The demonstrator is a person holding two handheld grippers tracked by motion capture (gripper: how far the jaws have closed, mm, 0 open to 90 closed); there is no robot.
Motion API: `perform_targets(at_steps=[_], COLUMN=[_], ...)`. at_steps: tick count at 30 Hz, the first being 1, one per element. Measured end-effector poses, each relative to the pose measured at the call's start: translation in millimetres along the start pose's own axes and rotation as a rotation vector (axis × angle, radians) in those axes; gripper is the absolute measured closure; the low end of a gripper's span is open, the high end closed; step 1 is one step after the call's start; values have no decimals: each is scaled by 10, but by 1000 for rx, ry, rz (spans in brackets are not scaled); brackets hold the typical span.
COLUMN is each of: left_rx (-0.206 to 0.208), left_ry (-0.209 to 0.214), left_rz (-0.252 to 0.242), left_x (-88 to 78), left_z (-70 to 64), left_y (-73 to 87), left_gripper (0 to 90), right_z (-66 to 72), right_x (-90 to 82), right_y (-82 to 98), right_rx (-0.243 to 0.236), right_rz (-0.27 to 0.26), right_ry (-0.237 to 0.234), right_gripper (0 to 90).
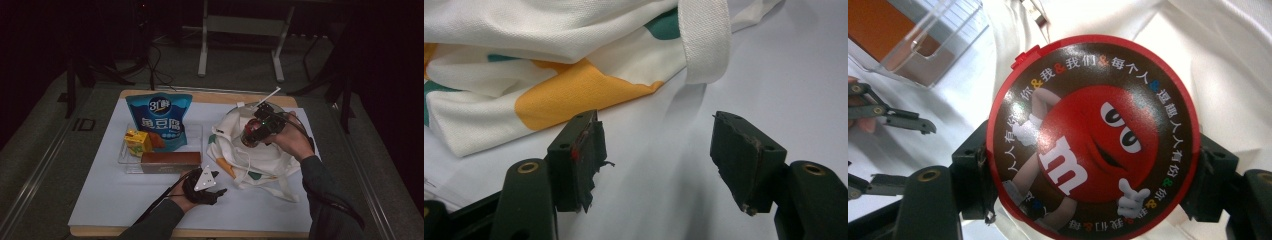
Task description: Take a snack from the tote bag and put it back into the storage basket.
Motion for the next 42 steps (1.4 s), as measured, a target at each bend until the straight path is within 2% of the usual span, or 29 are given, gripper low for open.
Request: perform_targets(at_steps=[16,26,42], left_rx=[10,1,-6], left_ry=[0,3,4], left_rz=[6,1,-3], left_x=[-3,0,-1], left_z=[4,-2,9], left_y=[3,0,2], left_gripper=[369,369,365], right_z=[229,358,511], right_x=[-28,-29,-14], right_y=[-151,-237,-345], right_rx=[-41,-66,-90], right_rz=[-10,-12,-14], right_ry=[-17,-28,-34], right_gripper=[254,255,254])
Point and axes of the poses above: each handheld gripper's, and its own axes: x roughly forward along the jaws, y roughly out of its underside, z roughly to its left, the point moved 6 cm from there along x, roughly forward along the jaws, and after that the axes turned 14 degrees about x, right-handed, at the moved point
